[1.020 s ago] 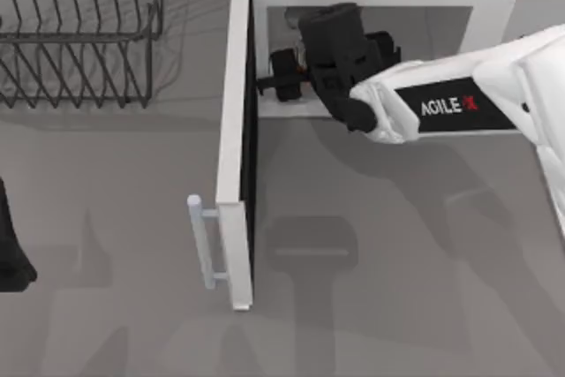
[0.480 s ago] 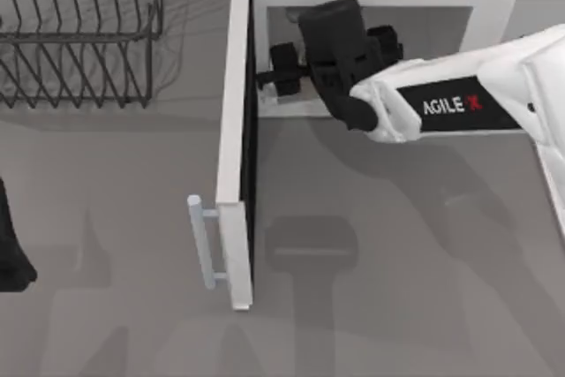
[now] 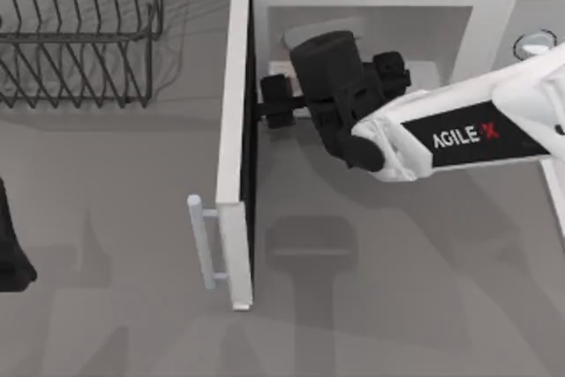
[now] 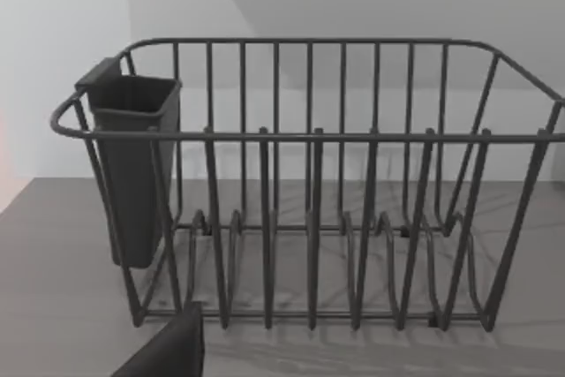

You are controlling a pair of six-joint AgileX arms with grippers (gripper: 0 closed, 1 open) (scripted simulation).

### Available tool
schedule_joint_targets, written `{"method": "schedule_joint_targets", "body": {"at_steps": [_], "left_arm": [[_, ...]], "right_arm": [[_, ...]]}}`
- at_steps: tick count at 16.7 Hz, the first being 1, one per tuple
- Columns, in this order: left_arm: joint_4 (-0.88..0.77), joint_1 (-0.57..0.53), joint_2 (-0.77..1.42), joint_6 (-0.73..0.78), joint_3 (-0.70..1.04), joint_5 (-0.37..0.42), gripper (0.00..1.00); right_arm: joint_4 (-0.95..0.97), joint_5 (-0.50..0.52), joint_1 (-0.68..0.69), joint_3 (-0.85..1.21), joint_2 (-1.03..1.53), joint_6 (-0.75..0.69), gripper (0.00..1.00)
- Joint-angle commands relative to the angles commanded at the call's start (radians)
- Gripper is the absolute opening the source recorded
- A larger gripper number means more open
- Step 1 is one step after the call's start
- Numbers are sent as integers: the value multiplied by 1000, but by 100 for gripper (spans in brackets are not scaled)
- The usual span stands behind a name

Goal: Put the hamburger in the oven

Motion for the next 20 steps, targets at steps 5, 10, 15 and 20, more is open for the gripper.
{"method": "schedule_joint_targets", "body": {"at_steps": [5, 10, 15, 20], "left_arm": [[0, 0, 0, 0, 0, 0, 100], [0, 0, 0, 0, 0, 0, 100], [0, 0, 0, 0, 0, 0, 100], [0, 0, 0, 0, 0, 0, 100]], "right_arm": [[17, 60, 80, -205, -109, 42, 100], [80, 108, 141, -381, -214, 99, 100], [154, 130, 167, -491, -269, 160, 100], [162, 131, 173, -540, -245, 193, 100]]}}
